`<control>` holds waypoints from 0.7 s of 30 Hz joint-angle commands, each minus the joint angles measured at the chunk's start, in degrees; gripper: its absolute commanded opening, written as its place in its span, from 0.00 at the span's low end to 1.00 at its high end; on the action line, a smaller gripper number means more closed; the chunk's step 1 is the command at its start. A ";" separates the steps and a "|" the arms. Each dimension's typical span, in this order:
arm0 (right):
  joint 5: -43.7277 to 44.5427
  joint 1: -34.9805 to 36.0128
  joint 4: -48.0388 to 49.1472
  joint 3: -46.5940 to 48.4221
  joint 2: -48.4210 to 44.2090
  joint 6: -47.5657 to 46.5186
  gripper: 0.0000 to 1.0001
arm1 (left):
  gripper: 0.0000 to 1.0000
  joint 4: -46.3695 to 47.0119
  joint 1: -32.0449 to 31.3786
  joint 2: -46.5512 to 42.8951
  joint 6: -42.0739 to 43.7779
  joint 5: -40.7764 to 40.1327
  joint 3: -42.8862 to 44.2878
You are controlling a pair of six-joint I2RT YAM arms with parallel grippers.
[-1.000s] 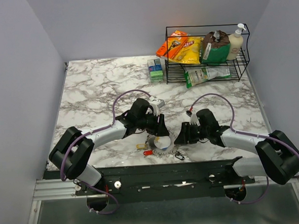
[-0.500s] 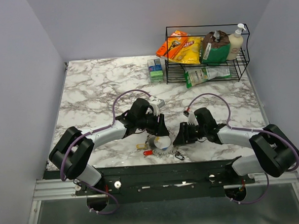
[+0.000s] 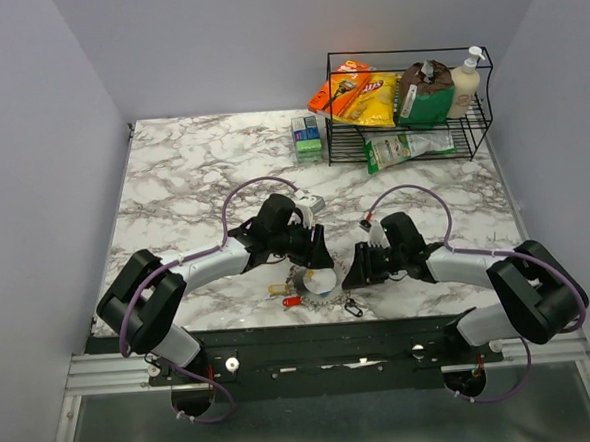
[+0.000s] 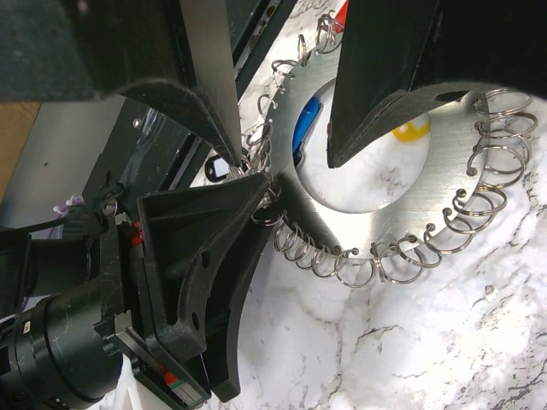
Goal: Put the keys on the keyring
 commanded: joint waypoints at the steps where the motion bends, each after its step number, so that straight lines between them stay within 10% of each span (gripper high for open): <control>1: 3.45 -0.18 -4.08 0.91 -2.56 -1.67 0.39 | 0.54 0.86 -0.41 0.61 0.64 -1.10 0.50; 14: 6.01 -0.18 -4.61 1.17 -3.46 -1.85 0.28 | 0.53 1.21 -0.41 1.04 0.72 -0.75 0.85; 21: 2.41 -0.09 -1.72 0.74 -3.10 -1.94 0.42 | 0.53 1.04 -0.41 0.96 0.72 -0.75 0.67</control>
